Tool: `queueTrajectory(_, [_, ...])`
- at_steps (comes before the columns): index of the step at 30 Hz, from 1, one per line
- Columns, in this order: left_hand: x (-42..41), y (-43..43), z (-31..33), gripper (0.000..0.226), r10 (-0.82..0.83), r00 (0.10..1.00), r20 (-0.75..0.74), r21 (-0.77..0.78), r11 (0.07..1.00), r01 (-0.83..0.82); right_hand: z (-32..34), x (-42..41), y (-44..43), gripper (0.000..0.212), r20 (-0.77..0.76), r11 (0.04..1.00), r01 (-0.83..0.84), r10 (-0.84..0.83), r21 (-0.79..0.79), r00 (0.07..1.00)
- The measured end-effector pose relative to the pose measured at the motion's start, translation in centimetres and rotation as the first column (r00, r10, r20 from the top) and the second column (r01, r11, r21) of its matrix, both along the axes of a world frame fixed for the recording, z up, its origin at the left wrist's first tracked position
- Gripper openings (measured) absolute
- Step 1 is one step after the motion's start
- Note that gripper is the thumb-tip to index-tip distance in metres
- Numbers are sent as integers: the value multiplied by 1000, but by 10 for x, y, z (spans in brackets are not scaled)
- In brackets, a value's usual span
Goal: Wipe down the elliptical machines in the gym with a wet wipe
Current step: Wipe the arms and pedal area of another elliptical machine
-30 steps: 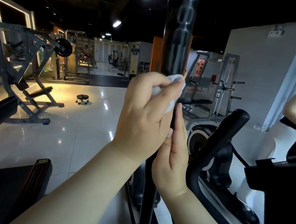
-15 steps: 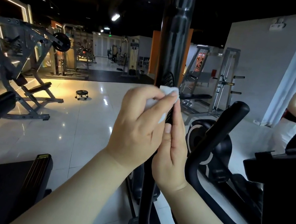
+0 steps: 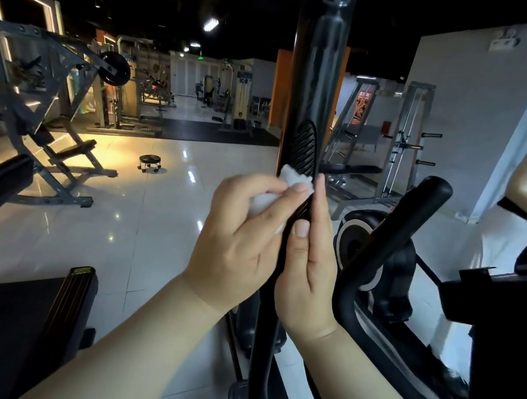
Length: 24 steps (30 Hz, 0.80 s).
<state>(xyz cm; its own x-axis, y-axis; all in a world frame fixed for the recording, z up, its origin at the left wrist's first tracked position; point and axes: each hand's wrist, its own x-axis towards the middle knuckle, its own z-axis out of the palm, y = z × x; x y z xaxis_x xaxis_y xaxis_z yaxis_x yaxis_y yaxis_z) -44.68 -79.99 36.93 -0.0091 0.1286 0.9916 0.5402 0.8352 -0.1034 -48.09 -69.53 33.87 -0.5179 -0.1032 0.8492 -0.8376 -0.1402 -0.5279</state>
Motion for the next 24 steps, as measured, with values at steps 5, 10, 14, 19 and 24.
queueTrajectory(5, [6,-4,-6,23,1,999,51,42,999,-3,-4,0,-1,50,8,1000,22,-21,-12,1000])
queueTrajectory(10, [8,16,25,25,47,999,-4,-18,999,-47,-2,2,1,49,8,1000,-30,30,3,1000])
queueTrajectory(14, [6,-2,-13,30,-14,998,56,-22,1000,15,-8,1,3,51,36,1000,-16,16,4,999])
queueTrajectory(19, [9,0,-15,29,-61,996,71,19,998,60,-10,2,3,50,47,1000,-4,3,14,999])
queueTrajectory(24, [8,15,10,22,14,1000,4,-10,1000,-14,-6,5,4,52,53,997,-68,67,26,996])
